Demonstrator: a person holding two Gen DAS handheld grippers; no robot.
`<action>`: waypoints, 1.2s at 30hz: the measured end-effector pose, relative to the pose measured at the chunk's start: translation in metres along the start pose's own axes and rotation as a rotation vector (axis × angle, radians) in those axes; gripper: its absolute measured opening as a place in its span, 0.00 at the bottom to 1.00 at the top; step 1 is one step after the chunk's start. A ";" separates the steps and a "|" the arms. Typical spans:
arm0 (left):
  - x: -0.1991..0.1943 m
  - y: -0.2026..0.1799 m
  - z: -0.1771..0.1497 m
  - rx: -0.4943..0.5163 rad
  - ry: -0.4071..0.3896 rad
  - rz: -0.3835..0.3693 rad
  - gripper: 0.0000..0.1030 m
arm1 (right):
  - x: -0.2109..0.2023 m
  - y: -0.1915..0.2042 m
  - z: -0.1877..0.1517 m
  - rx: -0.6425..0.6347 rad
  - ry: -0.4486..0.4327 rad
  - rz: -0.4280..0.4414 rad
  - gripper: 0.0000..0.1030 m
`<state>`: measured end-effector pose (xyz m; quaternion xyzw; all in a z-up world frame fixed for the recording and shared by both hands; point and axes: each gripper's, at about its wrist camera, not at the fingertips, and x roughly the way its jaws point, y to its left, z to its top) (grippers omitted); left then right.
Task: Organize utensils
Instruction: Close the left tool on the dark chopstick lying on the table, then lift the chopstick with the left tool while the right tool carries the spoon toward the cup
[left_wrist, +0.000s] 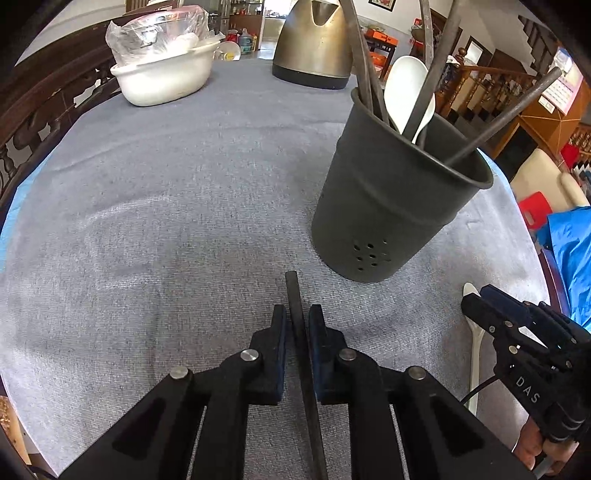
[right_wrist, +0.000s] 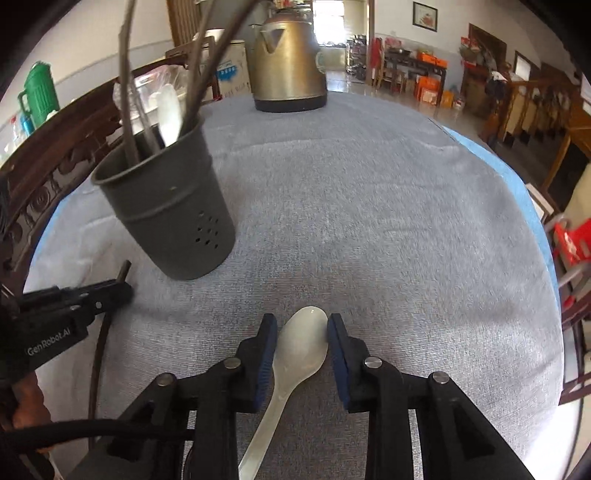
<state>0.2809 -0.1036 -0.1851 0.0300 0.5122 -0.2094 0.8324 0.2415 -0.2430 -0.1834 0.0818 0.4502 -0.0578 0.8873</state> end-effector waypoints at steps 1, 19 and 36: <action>0.000 -0.002 0.000 0.001 0.002 -0.004 0.17 | 0.000 0.000 0.000 -0.002 -0.005 -0.001 0.29; 0.003 0.003 0.008 0.024 -0.032 -0.021 0.09 | -0.008 -0.063 -0.005 0.270 -0.026 0.300 0.07; -0.063 0.025 -0.016 0.024 -0.143 -0.013 0.09 | -0.028 -0.018 -0.016 -0.054 0.012 0.187 0.43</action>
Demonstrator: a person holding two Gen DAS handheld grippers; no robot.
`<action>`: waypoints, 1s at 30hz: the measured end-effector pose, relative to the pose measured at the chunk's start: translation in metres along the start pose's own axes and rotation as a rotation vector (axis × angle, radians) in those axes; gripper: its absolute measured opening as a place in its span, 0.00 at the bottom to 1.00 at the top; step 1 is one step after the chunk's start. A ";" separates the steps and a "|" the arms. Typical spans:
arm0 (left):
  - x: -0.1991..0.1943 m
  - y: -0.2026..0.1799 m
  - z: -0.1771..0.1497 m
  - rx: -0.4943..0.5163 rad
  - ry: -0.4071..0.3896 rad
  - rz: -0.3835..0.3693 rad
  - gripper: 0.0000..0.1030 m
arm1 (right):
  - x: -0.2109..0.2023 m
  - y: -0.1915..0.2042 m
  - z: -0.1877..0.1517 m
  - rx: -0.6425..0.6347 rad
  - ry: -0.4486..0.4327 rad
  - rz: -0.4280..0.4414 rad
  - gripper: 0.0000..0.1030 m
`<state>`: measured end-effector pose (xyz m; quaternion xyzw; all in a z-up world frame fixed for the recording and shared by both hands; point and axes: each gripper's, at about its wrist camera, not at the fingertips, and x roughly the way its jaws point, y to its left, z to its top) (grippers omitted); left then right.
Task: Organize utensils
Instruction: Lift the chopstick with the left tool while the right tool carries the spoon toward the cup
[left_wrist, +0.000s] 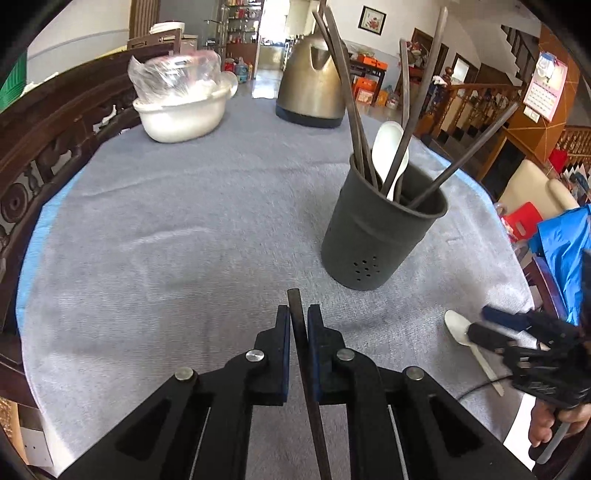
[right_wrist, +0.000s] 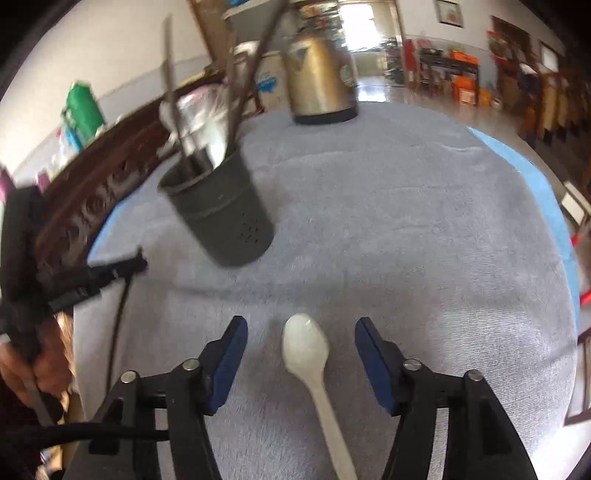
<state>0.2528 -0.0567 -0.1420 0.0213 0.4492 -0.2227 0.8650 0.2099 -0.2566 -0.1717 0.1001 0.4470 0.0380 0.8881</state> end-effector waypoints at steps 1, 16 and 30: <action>-0.004 0.001 0.000 0.001 -0.010 0.003 0.09 | 0.003 0.002 -0.002 -0.012 0.020 -0.018 0.39; -0.040 0.001 0.002 0.007 -0.089 -0.043 0.09 | 0.008 0.023 -0.002 -0.054 0.043 -0.081 0.31; 0.002 0.035 -0.007 -0.138 0.134 -0.133 0.11 | -0.042 0.006 0.011 0.197 -0.261 0.247 0.31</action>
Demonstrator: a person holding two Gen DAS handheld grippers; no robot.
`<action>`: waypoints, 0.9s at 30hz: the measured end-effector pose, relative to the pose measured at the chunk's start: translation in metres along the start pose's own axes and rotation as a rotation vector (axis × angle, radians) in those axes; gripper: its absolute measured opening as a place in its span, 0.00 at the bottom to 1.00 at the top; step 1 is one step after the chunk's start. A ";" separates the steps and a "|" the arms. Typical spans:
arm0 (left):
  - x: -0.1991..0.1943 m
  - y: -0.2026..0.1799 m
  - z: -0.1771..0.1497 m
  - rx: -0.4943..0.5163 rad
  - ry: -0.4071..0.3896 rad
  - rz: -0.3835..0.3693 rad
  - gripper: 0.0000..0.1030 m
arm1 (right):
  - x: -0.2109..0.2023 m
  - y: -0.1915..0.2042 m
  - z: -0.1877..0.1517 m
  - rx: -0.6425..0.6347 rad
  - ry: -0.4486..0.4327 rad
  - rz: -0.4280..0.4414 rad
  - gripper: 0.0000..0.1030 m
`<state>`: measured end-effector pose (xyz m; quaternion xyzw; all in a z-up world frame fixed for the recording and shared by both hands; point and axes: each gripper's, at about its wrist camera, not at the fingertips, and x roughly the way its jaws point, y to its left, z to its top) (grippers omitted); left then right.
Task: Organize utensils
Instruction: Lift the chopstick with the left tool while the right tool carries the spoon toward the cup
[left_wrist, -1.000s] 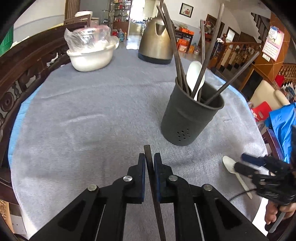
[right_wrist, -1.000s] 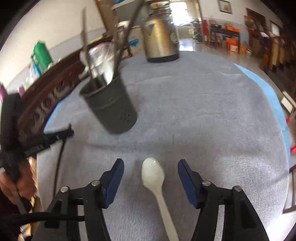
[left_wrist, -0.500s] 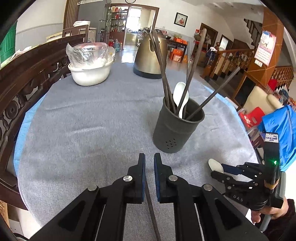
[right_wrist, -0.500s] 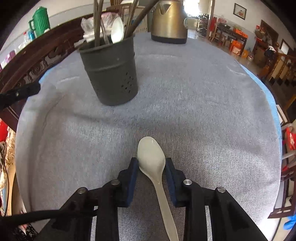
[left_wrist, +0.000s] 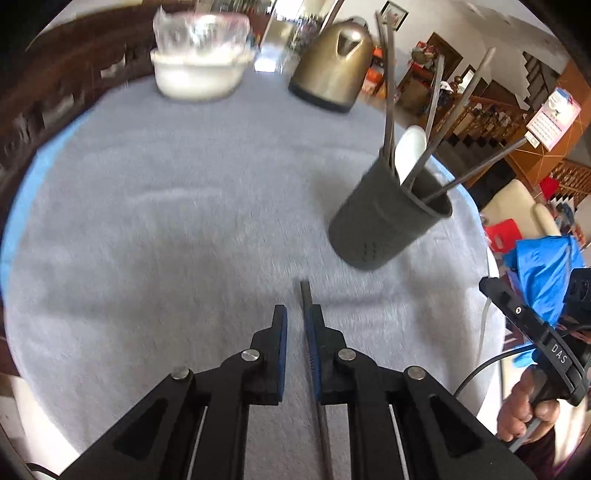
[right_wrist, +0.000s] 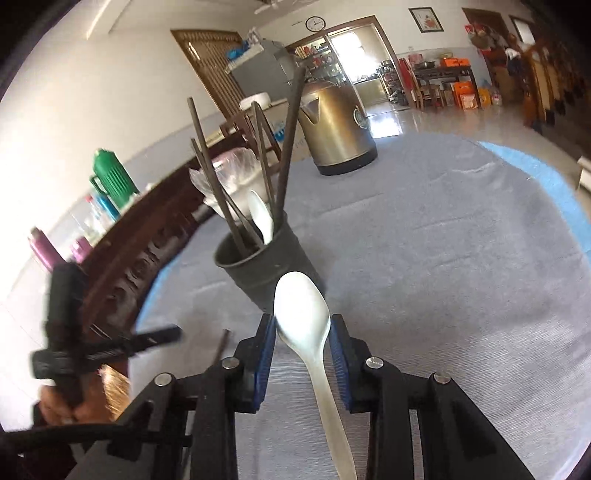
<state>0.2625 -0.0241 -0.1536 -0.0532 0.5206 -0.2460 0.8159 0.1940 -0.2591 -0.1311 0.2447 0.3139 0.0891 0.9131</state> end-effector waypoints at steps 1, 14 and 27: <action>0.003 -0.002 -0.002 0.003 0.012 0.000 0.12 | 0.000 0.002 -0.001 0.005 -0.005 0.020 0.31; 0.041 -0.016 -0.010 0.016 0.097 0.022 0.15 | 0.008 0.006 -0.012 -0.021 -0.003 0.051 0.31; -0.026 -0.021 0.016 0.034 -0.101 -0.040 0.07 | -0.013 0.011 0.012 0.008 -0.192 0.127 0.31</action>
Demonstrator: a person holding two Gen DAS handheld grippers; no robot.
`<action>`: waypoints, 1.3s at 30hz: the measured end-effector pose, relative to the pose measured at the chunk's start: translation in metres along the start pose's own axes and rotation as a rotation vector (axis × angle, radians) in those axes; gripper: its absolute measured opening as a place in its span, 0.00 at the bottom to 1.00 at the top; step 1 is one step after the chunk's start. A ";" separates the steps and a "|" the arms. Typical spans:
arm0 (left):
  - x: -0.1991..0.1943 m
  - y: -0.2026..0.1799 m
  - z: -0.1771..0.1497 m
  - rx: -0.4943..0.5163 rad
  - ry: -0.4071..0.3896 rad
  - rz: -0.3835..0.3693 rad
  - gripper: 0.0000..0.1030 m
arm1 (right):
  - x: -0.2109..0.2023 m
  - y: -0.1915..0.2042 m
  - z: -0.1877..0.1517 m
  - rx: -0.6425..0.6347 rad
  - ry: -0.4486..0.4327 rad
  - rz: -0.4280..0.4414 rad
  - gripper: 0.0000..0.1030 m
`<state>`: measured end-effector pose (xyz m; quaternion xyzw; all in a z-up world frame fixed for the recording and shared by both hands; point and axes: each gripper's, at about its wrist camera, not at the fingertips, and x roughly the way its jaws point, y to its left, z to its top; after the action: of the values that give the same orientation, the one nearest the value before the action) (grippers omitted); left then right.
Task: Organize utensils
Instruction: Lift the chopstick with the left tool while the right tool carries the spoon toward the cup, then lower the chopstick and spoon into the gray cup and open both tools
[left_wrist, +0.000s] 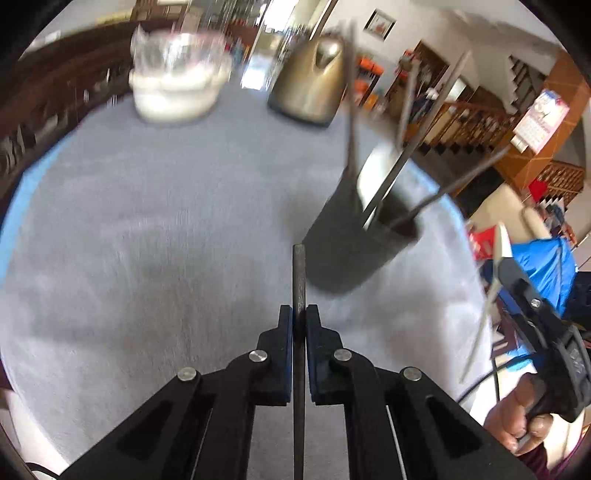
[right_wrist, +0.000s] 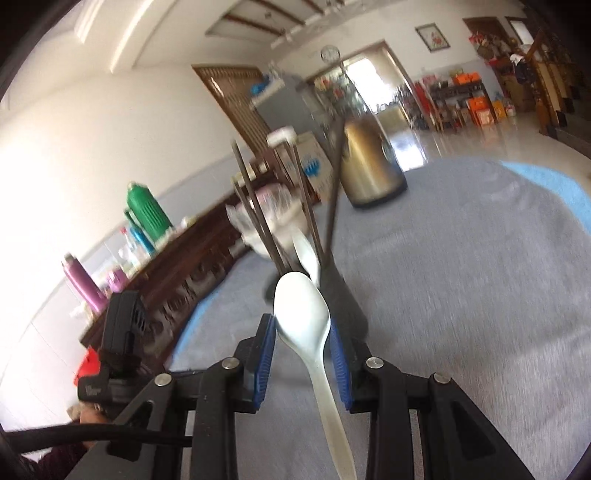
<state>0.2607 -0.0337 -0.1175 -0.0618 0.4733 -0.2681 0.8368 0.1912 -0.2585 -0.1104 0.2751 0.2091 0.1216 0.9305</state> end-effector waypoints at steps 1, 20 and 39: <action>-0.012 -0.004 0.008 0.007 -0.040 -0.007 0.07 | -0.001 0.002 0.008 -0.001 -0.040 0.013 0.31; -0.116 -0.055 0.133 0.092 -0.484 -0.033 0.06 | 0.074 0.003 0.087 0.168 -0.314 0.128 0.31; -0.060 -0.044 0.091 0.055 -0.320 -0.029 0.06 | 0.091 -0.001 0.047 0.076 -0.251 0.021 0.32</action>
<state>0.2941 -0.0545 -0.0068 -0.0877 0.3255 -0.2797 0.8989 0.2930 -0.2500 -0.1049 0.3255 0.0925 0.0881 0.9369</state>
